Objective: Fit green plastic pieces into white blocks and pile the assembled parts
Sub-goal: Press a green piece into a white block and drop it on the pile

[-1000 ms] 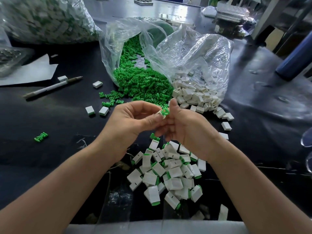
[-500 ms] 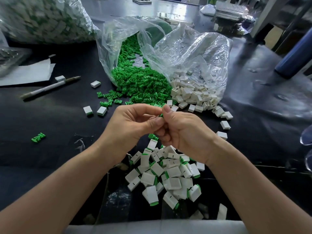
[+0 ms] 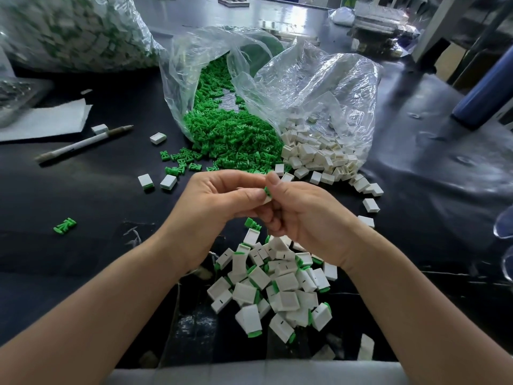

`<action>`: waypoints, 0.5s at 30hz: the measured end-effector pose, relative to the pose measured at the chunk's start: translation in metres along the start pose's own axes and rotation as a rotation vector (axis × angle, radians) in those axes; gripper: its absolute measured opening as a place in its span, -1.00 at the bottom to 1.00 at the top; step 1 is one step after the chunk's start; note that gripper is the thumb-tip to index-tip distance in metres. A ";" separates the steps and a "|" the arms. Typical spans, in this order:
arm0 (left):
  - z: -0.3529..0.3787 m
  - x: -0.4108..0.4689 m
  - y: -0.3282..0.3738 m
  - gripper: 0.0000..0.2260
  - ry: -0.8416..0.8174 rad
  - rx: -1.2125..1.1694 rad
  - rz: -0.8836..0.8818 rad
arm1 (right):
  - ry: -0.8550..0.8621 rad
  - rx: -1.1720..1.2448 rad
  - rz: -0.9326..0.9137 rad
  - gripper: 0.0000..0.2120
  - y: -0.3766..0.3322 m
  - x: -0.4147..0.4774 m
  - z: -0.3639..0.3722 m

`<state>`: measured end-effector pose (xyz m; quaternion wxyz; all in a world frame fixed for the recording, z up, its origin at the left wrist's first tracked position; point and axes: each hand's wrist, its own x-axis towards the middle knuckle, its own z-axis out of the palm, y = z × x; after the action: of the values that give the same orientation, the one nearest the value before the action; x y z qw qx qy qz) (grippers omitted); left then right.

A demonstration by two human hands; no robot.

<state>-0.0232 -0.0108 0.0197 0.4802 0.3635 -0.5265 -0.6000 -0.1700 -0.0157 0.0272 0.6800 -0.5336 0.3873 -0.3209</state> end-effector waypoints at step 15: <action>0.003 -0.002 0.001 -0.84 0.022 -0.017 -0.023 | -0.027 -0.203 -0.031 -0.59 0.003 0.001 -0.005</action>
<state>-0.0246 -0.0077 0.0214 0.4822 0.3719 -0.5120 -0.6058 -0.1743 -0.0182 0.0234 0.6225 -0.6100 0.4003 -0.2830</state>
